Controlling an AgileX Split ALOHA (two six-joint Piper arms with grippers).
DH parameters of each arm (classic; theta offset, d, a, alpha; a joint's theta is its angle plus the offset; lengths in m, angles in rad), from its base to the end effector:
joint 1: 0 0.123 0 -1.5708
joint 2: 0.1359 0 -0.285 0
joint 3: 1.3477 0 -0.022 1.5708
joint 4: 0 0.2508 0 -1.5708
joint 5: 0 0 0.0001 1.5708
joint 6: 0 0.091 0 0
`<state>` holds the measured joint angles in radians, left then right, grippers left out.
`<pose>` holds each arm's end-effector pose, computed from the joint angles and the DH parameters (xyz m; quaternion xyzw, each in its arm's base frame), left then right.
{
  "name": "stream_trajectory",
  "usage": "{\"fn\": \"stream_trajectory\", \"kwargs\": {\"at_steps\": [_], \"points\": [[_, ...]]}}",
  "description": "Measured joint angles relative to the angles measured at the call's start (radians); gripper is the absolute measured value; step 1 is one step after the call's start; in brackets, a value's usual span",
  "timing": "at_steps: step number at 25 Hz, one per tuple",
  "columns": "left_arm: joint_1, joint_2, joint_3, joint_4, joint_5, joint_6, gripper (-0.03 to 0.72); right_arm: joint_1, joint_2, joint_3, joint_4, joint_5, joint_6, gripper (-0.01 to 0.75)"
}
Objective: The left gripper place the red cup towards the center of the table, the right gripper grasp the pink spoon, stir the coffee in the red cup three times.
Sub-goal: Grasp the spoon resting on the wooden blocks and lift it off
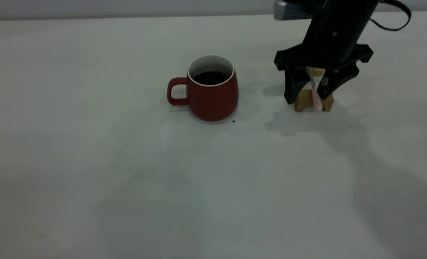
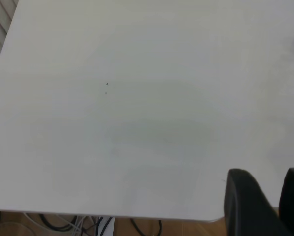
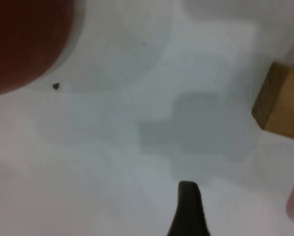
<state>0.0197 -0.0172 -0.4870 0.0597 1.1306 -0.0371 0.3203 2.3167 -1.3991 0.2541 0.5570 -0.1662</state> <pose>-0.0092 0.0047 0.2682 -0.0269 0.8691 0.0255 0.4932 0.3977 0.1447 0.0454 -0.1399 0.9830 0.0833 0.0847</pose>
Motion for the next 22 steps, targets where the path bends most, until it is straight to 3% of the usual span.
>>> {"fn": "stream_trajectory", "kwargs": {"at_steps": [14, 17, 22], "points": [[0.0, 0.0, 0.0, 0.0, 0.0, 0.0, 0.243, -0.02, 0.054, -0.018, -0.117, 0.003, 0.111, 0.627], [0.0, 0.0, 0.0, 0.0, 0.0, 0.0, 0.243, -0.022, 0.063, -0.018, -0.125, 0.001, 0.113, 0.569], [0.0, 0.0, 0.0, 0.0, 0.0, 0.0, 0.243, -0.027, 0.064, -0.018, -0.143, -0.007, 0.117, 0.4]]}}
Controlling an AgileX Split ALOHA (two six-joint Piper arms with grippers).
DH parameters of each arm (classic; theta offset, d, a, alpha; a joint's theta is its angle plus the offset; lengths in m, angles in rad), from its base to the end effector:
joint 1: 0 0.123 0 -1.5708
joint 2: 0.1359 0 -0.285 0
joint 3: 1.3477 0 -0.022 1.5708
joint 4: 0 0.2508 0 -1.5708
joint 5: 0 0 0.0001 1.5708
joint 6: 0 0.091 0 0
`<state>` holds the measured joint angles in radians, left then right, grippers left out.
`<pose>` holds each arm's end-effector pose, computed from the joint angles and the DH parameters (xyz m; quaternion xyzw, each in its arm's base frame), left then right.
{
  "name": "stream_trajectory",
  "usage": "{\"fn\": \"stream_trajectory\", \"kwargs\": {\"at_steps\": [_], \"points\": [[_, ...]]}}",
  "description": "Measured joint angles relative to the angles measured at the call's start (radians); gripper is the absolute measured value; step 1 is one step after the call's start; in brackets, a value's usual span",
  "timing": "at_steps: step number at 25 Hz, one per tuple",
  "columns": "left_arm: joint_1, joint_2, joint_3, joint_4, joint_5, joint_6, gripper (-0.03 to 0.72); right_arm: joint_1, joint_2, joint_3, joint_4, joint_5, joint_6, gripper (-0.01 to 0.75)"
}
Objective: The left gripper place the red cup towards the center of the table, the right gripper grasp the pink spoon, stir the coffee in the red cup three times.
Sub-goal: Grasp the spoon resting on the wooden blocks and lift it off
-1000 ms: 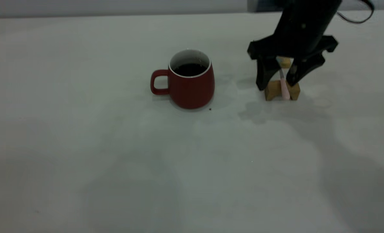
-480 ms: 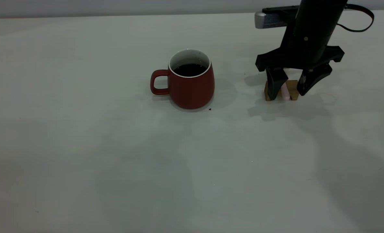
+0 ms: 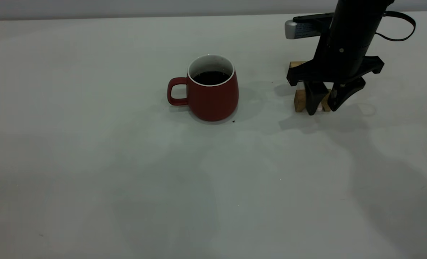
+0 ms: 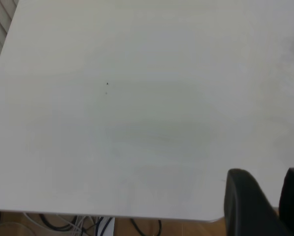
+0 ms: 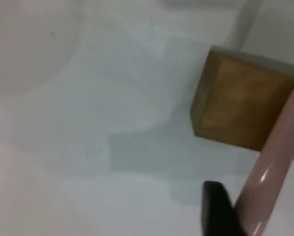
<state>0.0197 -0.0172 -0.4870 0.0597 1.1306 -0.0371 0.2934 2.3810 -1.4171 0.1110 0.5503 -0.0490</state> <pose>-0.0092 0.0047 0.2682 -0.0269 0.8691 0.0255 0.4932 0.4021 0.1270 0.0211 -0.1252 0.9890 0.0408 0.0672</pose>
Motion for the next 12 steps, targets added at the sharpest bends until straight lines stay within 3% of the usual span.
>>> {"fn": "stream_trajectory", "kwargs": {"at_steps": [5, 12], "points": [[0.0, 0.0, 0.0, 0.0, 0.0, 0.0, 0.243, -0.003, 0.0, 0.0, -0.004, -0.009, 0.003, 0.157], [0.0, 0.0, 0.0, 0.0, 0.0, -0.001, 0.243, -0.003, -0.111, 0.0, -0.006, 0.049, 0.023, 0.145]]}}
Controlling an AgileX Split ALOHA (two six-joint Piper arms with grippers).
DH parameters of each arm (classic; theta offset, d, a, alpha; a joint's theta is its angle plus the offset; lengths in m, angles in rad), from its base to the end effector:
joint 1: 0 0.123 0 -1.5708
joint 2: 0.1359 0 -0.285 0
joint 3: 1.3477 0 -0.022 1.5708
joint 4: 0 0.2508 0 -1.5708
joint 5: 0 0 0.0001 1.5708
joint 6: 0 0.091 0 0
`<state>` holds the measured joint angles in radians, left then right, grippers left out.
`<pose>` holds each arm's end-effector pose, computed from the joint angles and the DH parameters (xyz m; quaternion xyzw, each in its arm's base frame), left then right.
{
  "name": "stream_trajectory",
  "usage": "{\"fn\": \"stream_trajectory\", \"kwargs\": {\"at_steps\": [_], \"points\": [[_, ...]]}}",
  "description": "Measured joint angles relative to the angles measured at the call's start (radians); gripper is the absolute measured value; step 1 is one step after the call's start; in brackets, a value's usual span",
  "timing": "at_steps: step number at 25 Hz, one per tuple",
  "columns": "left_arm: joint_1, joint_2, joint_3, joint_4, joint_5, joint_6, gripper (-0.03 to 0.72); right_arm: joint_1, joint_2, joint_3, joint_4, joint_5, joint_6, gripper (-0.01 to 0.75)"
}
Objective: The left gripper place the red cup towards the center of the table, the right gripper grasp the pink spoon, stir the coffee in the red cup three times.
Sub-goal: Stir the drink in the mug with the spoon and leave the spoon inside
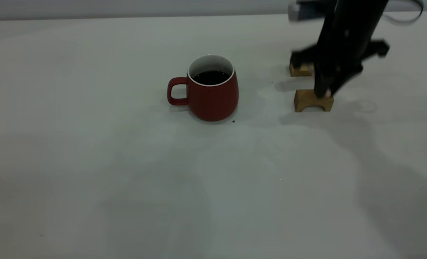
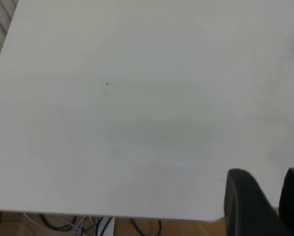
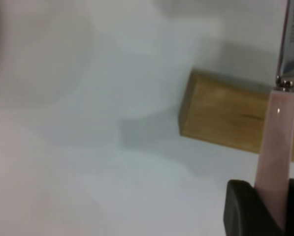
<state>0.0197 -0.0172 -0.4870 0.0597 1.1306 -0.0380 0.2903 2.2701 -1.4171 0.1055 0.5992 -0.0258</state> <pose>-0.0092 0.0047 0.2682 -0.0273 0.8691 0.0252 0.4933 0.4067 0.1271 0.0674 -0.1166 0.9873 0.0473 0.0972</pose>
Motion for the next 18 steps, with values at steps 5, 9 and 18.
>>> {"fn": "stream_trajectory", "kwargs": {"at_steps": [5, 9, 18], "points": [[0.0, 0.0, 0.0, 0.0, 0.0, 0.0, 0.243, 0.0, -0.159, 0.0, 0.277, 0.121, 0.086, 0.145], [0.0, 0.0, 0.0, 0.0, 0.0, 0.0, 0.243, 0.01, -0.203, 0.0, 0.667, 0.229, 0.098, 0.145], [0.0, 0.0, 0.0, 0.0, 0.0, 0.0, 0.243, 0.081, -0.203, 0.001, 1.215, 0.357, -0.072, 0.146]]}}
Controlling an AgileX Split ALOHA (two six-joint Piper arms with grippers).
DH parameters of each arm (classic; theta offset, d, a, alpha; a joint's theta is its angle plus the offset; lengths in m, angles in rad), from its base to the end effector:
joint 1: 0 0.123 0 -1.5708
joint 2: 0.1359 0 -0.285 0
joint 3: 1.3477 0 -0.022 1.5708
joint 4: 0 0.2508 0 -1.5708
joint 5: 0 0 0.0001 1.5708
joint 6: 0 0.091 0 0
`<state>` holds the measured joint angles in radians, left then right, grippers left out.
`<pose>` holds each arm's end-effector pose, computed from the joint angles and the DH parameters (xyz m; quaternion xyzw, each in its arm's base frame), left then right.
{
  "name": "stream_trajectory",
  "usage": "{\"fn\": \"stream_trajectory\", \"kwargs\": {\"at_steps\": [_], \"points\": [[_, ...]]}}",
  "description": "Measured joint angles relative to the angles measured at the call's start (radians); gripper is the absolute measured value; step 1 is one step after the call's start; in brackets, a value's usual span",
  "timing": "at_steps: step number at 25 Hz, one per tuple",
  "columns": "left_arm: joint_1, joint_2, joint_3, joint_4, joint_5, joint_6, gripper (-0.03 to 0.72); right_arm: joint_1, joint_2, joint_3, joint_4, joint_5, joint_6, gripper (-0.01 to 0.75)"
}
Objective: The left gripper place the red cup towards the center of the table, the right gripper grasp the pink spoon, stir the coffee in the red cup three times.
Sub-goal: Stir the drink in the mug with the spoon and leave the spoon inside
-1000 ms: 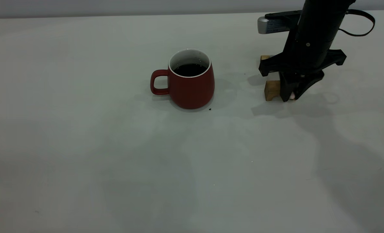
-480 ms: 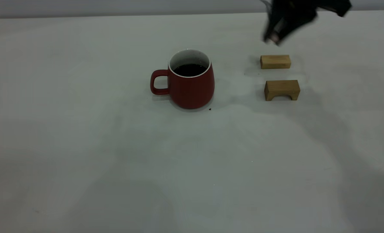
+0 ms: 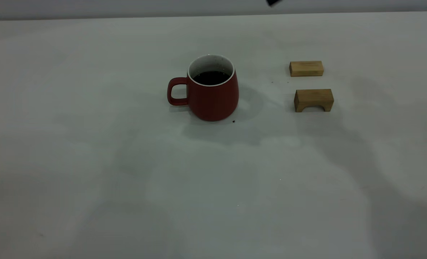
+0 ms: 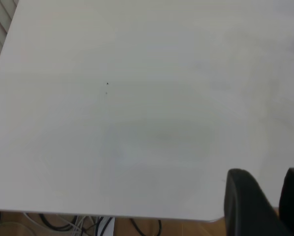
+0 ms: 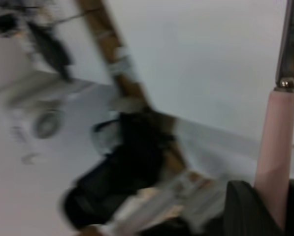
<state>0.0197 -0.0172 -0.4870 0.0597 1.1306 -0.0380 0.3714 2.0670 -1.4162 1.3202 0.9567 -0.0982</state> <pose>-0.0092 0.0047 0.2682 -0.0273 0.8691 0.0252 0.4933 0.3713 0.2220 0.1940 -0.1475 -0.8472 -0.5079 0.0497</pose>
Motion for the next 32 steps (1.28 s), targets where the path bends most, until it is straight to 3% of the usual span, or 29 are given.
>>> {"fn": "stream_trajectory", "kwargs": {"at_steps": [3, 8, 10, 20, 32], "points": [[0.0, 0.0, 0.0, 0.0, 0.0, 0.0, 0.243, 0.0, 0.006, 0.0, 0.074, -0.011, 0.168, 0.146], [0.0, 0.0, 0.0, 0.0, 0.0, 0.0, 0.243, 0.0, 0.058, 0.0, 0.176, -0.035, 0.611, 0.146], [0.0, 0.0, 0.0, 0.0, 0.0, 0.001, 0.243, 0.0, 0.083, 0.0, 0.216, -0.043, 0.694, 0.146], [0.0, 0.0, 0.0, 0.0, 0.0, 0.001, 0.243, -0.003, 0.253, 0.0, 0.428, -0.099, 0.664, 0.146], [0.0, 0.0, 0.0, 0.0, 0.0, 0.001, 0.243, -0.028, 0.418, -0.163, 0.402, -0.101, 0.663, 0.146]]}}
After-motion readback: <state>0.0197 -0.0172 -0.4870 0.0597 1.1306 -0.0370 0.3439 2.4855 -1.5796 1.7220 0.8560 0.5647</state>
